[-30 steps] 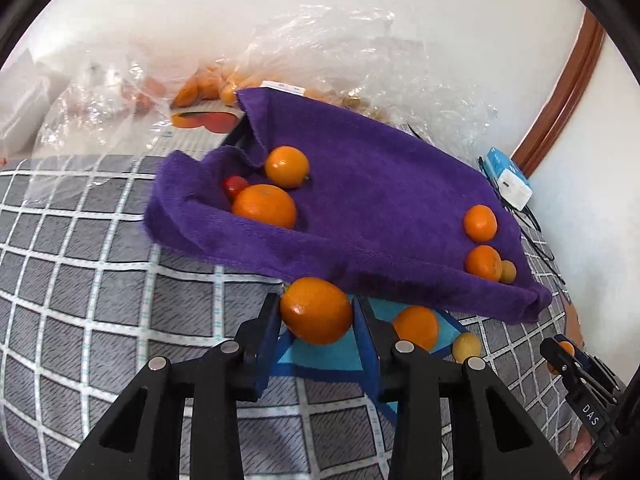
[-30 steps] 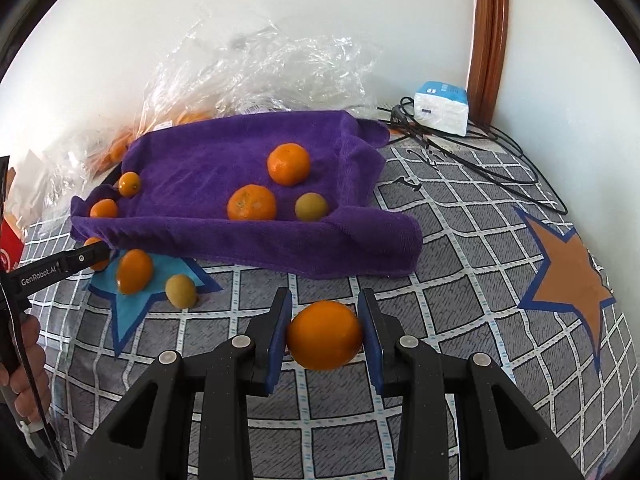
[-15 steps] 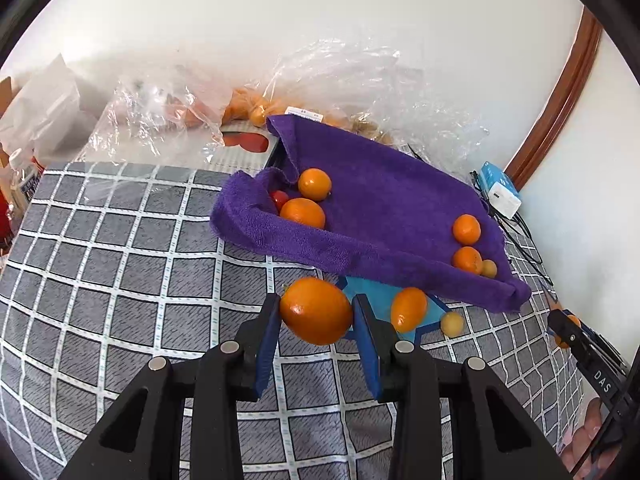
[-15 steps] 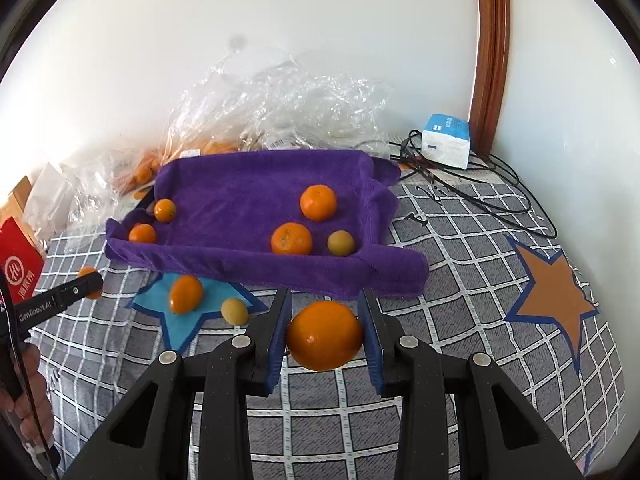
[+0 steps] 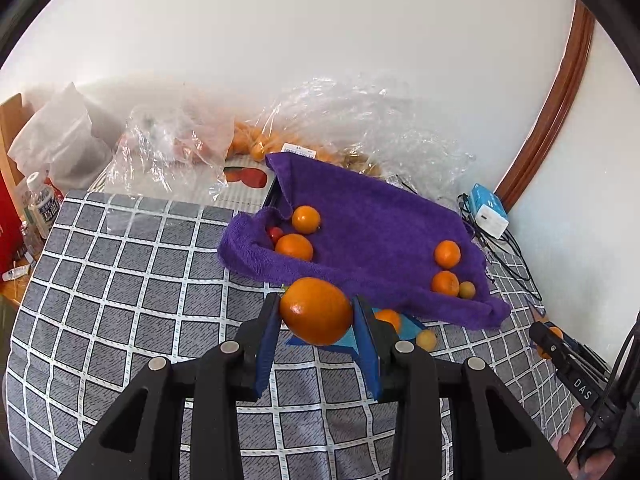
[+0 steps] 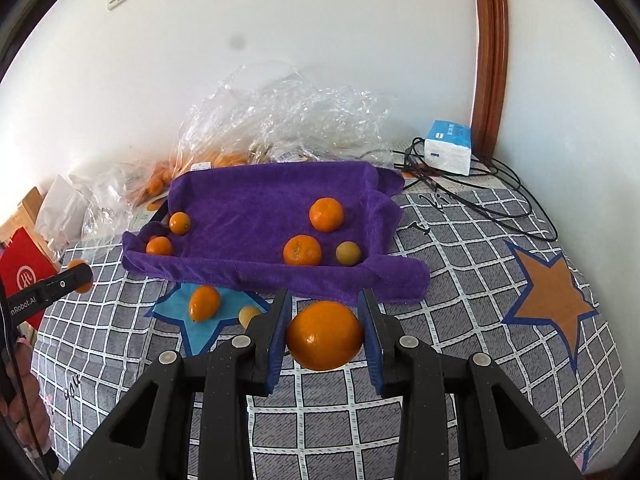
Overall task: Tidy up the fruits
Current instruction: 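Carry both fruits onto the purple towel and open both grippers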
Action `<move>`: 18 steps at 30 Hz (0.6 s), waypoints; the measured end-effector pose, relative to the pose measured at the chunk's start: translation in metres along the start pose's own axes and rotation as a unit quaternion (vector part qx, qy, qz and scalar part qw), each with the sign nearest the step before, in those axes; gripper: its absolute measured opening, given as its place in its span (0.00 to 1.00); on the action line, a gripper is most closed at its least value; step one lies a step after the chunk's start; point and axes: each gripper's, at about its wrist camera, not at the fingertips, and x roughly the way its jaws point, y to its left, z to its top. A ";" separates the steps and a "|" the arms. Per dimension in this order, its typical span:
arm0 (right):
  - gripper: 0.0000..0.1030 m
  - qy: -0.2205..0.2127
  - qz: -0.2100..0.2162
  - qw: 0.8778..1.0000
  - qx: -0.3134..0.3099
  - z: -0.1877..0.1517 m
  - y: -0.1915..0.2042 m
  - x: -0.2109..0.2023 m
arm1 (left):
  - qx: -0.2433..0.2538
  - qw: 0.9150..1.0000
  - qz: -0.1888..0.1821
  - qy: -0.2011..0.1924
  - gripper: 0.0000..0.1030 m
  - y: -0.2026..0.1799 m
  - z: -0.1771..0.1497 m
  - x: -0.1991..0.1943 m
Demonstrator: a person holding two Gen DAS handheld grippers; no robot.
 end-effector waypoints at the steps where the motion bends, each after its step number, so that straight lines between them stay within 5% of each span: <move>1: 0.33 0.001 0.002 1.000 0.002 0.001 0.000 0.001 | 0.000 1.000 0.001 0.000 0.33 -0.001 0.002 -0.001; 18: 0.33 -0.011 0.008 1.000 -0.023 0.045 0.006 0.022 | -0.005 1.000 0.005 -0.026 0.33 -0.005 0.049 0.016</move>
